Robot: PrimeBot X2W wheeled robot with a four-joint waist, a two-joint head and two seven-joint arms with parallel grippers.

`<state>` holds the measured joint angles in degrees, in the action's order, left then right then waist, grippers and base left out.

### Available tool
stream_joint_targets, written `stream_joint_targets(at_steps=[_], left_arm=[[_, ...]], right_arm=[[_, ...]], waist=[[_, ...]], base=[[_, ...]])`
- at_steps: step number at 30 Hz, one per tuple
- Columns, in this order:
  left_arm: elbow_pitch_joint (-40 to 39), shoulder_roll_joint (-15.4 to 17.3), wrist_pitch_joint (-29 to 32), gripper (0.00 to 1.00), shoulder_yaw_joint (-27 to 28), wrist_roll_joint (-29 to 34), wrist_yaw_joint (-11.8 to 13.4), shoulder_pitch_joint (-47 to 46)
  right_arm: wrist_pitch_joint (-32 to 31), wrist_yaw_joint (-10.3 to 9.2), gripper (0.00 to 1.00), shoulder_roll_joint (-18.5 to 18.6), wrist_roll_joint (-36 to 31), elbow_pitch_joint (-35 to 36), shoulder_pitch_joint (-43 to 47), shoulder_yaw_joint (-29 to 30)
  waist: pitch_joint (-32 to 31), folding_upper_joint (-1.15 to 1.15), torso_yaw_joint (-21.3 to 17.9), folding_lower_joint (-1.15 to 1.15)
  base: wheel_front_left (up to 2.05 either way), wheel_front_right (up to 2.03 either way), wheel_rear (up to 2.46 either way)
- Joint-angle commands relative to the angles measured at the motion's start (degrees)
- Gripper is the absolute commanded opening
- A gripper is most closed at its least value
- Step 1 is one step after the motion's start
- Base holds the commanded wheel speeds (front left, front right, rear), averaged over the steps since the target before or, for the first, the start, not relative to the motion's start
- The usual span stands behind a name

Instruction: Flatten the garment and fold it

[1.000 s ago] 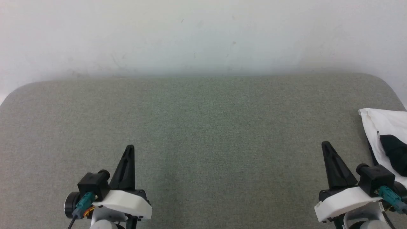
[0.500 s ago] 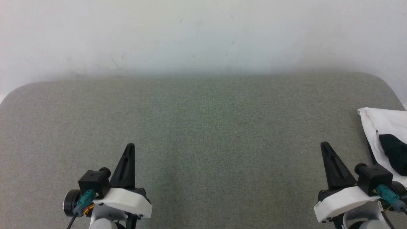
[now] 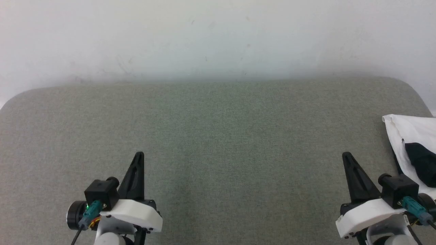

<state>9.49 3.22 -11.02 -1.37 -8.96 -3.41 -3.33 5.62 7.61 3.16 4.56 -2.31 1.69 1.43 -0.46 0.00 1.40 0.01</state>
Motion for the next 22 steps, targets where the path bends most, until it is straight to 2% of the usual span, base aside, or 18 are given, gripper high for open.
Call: stream_joint_targets(at_steps=[1, 22], left_arm=[[-0.62, -0.09, 0.43, 0.00, 0.23, 0.86, 0.53, 0.90], [-2.58, -0.14, 2.77, 0.00, 0.48, 2.65, 1.17, 1.44]], right_arm=[[-0.12, -0.03, 0.00, -0.08, -0.50, 0.42, -0.38, -0.19], [-1.33, -0.05, 0.00, -0.12, -1.40, 0.83, -0.67, -0.46]], waist=[[0.01, 0.00, -0.02, 0.00], [0.11, 0.00, -0.33, 0.00]], base=[[0.00, 0.00, 0.00], [0.00, 0.00, 0.00]])
